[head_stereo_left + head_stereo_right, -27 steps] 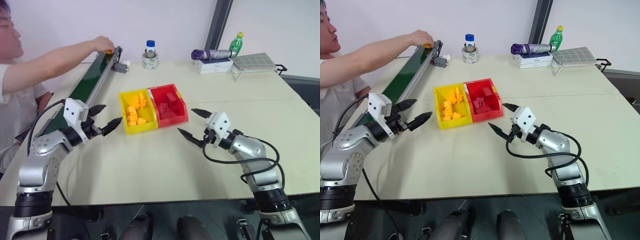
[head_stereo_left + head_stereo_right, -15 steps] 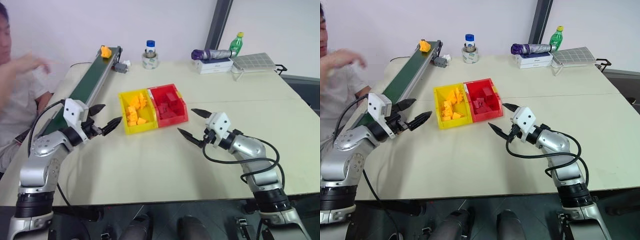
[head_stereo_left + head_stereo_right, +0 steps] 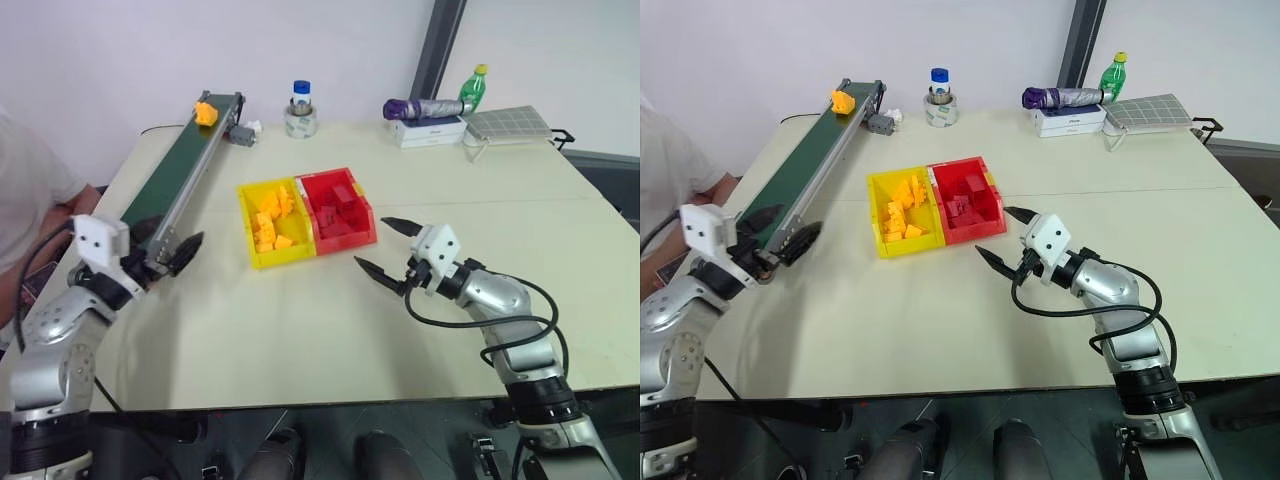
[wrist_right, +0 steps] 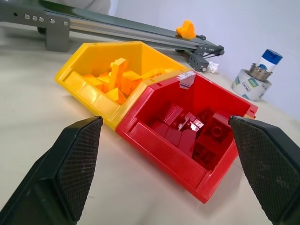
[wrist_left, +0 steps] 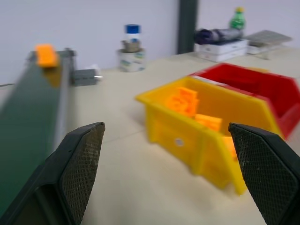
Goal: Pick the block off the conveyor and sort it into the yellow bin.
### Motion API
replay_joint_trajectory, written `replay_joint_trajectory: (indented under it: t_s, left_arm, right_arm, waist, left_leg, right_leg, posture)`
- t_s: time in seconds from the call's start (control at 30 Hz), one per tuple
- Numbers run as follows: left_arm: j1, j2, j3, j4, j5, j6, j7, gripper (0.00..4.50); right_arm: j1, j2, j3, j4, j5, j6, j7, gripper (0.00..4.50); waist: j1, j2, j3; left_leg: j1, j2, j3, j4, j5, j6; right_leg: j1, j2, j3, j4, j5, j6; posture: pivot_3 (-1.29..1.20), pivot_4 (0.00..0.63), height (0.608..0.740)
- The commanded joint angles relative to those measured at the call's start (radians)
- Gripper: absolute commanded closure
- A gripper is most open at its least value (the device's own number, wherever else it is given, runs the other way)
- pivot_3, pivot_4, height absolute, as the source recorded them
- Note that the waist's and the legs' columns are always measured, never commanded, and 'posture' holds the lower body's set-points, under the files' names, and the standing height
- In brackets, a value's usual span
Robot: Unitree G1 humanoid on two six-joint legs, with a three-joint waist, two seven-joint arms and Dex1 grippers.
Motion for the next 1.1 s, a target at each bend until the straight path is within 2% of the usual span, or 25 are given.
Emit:
replay_joint_trajectory:
  t_s: [0.03,0.13,0.27,0.47,0.53,1.1]
  left_arm:
    - [-0.004,0.001,0.083,-0.001,0.01,-0.063,0.063,0.05]
    - [0.011,-0.023,0.14,0.023,0.018,-0.08,0.156,0.05]
    - [0.061,-0.052,0.172,0.04,0.038,-0.124,0.2,0.05]
    - [0.101,-0.052,0.193,0.107,0.046,-0.194,0.209,0.05]
    - [0.099,-0.049,0.193,0.115,0.045,-0.204,0.209,0.05]
    - [0.093,-0.051,0.163,0.133,0.061,-0.226,0.201,0.05]
  right_arm:
    - [-0.028,0.006,-0.01,-0.013,0.03,-0.006,0.012,0.0]
    - [-0.03,0.008,-0.014,-0.01,0.047,0.0,0.025,0.0]
    - [-0.023,0.01,-0.021,-0.015,0.081,0.011,0.048,0.0]
    - [0.002,0.017,-0.043,-0.134,0.306,0.179,0.126,0.0]
    - [0.01,0.008,-0.035,-0.158,0.324,0.207,0.137,0.0]
    - [0.005,0.002,-0.035,-0.136,0.263,0.167,0.124,0.0]
  waist:
    - [0.0,0.0,0.0]
    - [0.001,0.0,0.0]
    - [0.0,0.0,0.0]
    - [0.001,0.0,0.0]
    - [0.002,0.0,0.0]
    - [0.001,0.0,0.0]
  left_leg:
    - [0.0,0.0,0.0,0.0,0.0,0.0]
    - [0.0,0.0,0.0,0.0,0.0,0.0]
    - [0.0,0.0,0.0,0.0,0.0,0.0]
    - [0.0,0.0,0.0,0.0,0.0,0.0]
    - [0.0,0.0,0.0,0.0,0.0,0.0]
    - [0.0,0.001,0.0,0.0,0.0,0.0]
  right_leg:
    - [0.0,0.0,0.0,0.0,0.0,0.0]
    - [0.0,0.0,0.0,0.0,0.0,0.0]
    - [0.0,0.0,0.0,-0.001,0.0,0.001]
    - [0.0,0.0,0.0,-0.001,0.0,0.0]
    - [0.0,0.0,0.0,-0.001,0.0,0.0]
    - [0.001,0.0,0.0,-0.003,0.0,-0.001]
  posture:
    - [0.0,0.15,0.74]
    - [0.0,0.15,0.74]
    - [0.0,0.15,0.74]
    - [0.0,0.15,0.74]
    - [0.0,0.15,0.74]
    - [0.0,0.15,0.74]
